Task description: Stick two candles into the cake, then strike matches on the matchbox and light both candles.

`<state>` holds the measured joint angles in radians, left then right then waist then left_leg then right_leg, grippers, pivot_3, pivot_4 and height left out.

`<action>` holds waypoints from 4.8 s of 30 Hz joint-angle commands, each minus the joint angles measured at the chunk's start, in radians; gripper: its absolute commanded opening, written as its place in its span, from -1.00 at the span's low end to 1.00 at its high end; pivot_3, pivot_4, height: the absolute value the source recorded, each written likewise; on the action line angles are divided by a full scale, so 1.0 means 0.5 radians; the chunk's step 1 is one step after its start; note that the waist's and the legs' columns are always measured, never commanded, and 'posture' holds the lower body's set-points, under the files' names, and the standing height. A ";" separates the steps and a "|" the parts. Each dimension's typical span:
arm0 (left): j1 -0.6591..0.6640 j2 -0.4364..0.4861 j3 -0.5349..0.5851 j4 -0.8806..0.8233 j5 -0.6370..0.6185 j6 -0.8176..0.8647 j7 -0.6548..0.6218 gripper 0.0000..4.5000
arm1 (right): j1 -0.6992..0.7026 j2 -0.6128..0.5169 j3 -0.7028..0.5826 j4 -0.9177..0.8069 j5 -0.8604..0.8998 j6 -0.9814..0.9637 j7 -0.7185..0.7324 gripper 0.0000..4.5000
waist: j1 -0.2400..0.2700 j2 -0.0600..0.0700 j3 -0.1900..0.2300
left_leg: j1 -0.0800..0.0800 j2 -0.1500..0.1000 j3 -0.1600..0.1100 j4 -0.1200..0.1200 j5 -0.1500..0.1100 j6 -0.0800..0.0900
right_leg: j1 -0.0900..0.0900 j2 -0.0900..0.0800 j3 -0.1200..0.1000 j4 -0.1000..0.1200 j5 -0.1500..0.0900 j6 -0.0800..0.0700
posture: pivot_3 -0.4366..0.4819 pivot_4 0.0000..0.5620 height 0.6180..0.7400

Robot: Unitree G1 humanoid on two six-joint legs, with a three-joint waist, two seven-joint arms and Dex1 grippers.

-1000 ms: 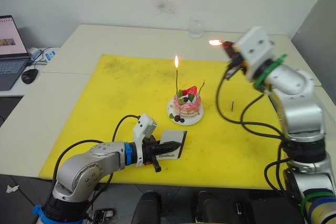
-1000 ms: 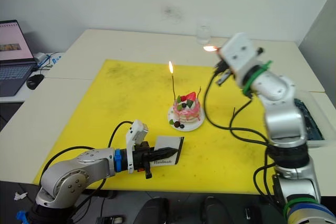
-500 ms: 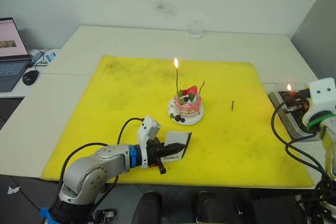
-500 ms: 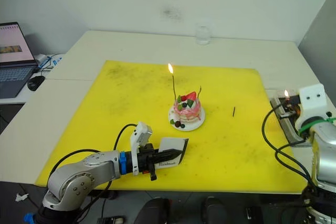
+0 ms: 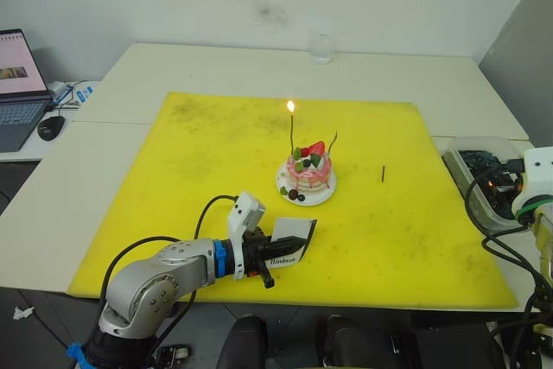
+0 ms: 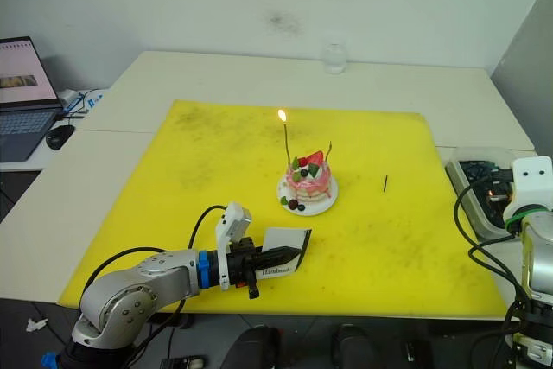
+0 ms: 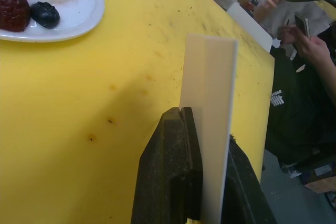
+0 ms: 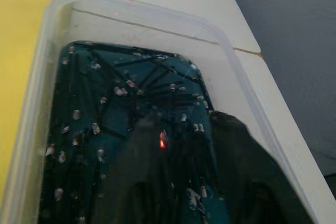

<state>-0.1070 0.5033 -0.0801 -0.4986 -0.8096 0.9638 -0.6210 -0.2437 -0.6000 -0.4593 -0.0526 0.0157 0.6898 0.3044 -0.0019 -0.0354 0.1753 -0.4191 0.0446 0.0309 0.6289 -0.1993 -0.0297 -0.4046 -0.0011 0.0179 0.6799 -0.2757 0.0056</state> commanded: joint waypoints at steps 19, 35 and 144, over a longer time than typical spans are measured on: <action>-0.028 0.009 0.011 -0.012 -0.011 -0.037 -0.023 -1.00 | 0.207 0.406 0.558 -0.935 0.300 -0.145 -0.033 0.98 | 0.000 0.002 -0.001 | -0.001 0.001 -0.001 0.000 0.000 0.000 | 0.000 -0.001 -0.001 -0.001 0.000 0.000 | -0.05 -0.47 1.00; -0.002 0.055 0.032 -0.090 -0.049 -0.006 -0.001 -1.00 | -0.081 0.767 0.726 -0.128 0.078 -0.349 -0.417 0.98 | -0.003 0.002 -0.001 | -0.001 0.002 -0.002 -0.001 0.000 0.000 | -0.001 0.000 -0.001 0.000 0.000 -0.001 | -0.05 -0.47 1.00; 0.005 0.158 0.058 -0.122 -0.130 0.094 -0.051 -1.00 | 1.134 0.286 0.940 -0.970 0.383 -0.747 0.377 -0.98 | -0.005 -0.001 -0.001 | 0.003 0.005 -0.004 -0.003 -0.001 -0.001 | 0.000 -0.004 -0.004 0.000 -0.010 -0.016 | -0.05 -0.47 1.00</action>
<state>-0.0993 0.5741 -0.0527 -0.5231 -0.8536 1.0009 -0.6434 0.3139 -0.4561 0.0142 -0.5431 0.2097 0.3320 0.4847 -0.0043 -0.0358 0.1747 -0.4178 0.0474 0.0290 0.6276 -0.1997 -0.0303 -0.4044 -0.0032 0.0161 0.6797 -0.2806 -0.0024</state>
